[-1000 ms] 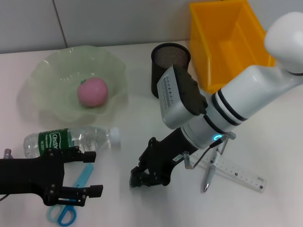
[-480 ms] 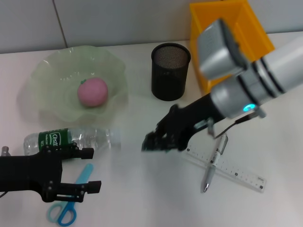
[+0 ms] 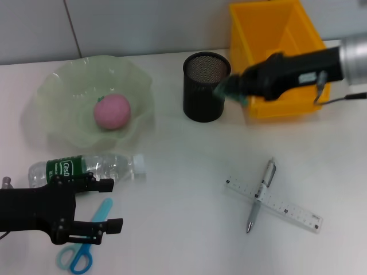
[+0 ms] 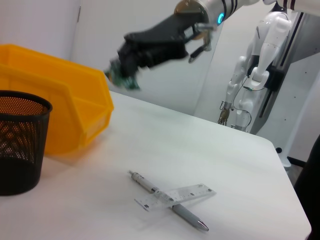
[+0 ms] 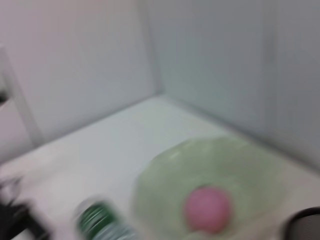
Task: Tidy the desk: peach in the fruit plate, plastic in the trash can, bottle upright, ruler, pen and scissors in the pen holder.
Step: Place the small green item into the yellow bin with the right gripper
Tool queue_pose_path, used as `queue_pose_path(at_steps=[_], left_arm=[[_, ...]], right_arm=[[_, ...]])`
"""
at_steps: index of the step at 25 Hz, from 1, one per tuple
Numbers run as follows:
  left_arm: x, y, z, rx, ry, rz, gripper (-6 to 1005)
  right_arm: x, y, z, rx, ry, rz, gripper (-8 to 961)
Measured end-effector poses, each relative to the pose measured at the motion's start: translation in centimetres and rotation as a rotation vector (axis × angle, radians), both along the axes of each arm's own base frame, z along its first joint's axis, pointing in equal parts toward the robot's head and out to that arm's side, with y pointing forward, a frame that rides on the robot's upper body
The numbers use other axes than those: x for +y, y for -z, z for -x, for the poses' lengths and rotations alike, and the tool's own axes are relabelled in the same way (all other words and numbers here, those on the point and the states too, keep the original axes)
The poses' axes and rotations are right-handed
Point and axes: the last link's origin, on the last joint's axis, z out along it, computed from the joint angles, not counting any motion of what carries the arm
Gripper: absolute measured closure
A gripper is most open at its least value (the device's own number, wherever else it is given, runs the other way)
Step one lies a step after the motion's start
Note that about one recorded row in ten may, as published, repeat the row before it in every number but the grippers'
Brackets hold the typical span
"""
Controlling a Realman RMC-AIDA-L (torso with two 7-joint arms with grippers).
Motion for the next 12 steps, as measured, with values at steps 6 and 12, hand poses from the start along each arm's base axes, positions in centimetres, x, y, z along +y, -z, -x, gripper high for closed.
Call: queue_pose_path(at_steps=[6,12], left_arm=[[0.0,0.1,-0.1,-0.006,0.001,0.004,137],[0.0,0.3,-0.4,-0.014,0.005,0.007,137]], right_arm=[[1.4,-3.3,-2.4,0.076,0.127,-0.215,845],[3.0,-4.9,-4.8,0.084,0.262,-0.406,842]])
